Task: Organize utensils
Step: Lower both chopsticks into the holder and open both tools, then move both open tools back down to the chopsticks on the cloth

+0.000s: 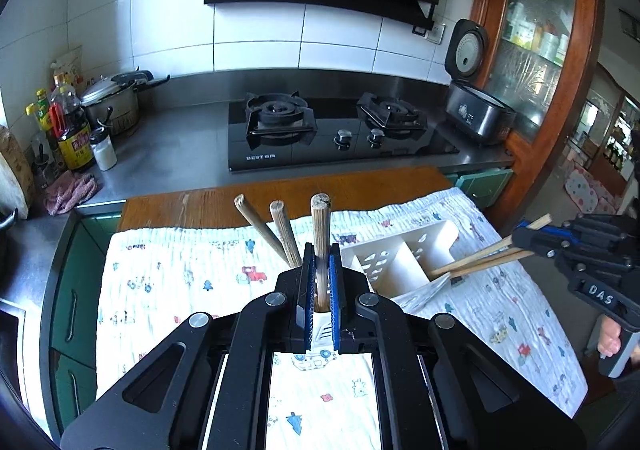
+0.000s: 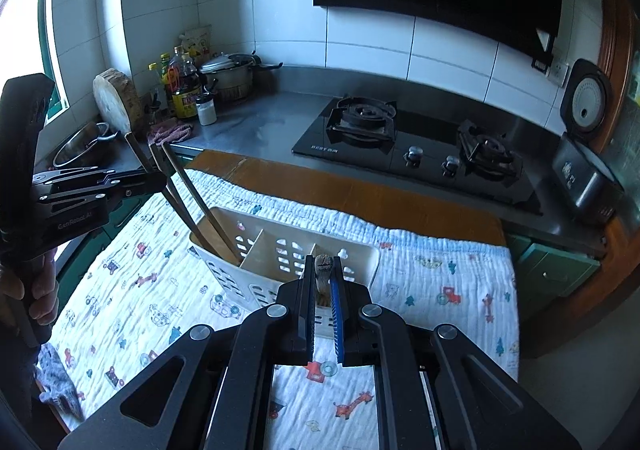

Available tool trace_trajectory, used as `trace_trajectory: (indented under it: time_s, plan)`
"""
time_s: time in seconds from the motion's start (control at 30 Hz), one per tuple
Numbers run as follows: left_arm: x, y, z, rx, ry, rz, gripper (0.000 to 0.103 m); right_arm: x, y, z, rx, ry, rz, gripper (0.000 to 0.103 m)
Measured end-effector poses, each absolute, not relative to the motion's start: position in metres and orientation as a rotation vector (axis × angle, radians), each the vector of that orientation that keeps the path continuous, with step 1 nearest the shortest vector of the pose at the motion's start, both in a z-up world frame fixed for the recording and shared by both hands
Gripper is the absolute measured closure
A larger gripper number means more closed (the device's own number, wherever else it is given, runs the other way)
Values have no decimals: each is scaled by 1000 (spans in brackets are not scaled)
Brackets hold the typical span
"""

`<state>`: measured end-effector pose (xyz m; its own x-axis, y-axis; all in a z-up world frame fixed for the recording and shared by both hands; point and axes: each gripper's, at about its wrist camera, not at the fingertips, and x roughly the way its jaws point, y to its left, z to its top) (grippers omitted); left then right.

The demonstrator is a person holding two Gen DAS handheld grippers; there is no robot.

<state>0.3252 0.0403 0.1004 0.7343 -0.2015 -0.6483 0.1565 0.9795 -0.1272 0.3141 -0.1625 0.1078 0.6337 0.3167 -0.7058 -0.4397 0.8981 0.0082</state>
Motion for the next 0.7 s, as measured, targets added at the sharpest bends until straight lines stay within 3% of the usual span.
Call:
trace_trajectory:
  time_s: [0.27,0.5,0.7]
  plan:
    - [326,39,95,-60,732,-185,96,318,-163,101,-160,773,430,92]
    - [312,40,105,-60,702,-179,92,296,-171,123,-172,676,397,72]
    - [277,40,120,-65,659,-180,84,260,-183,132,-165,617,405,63]
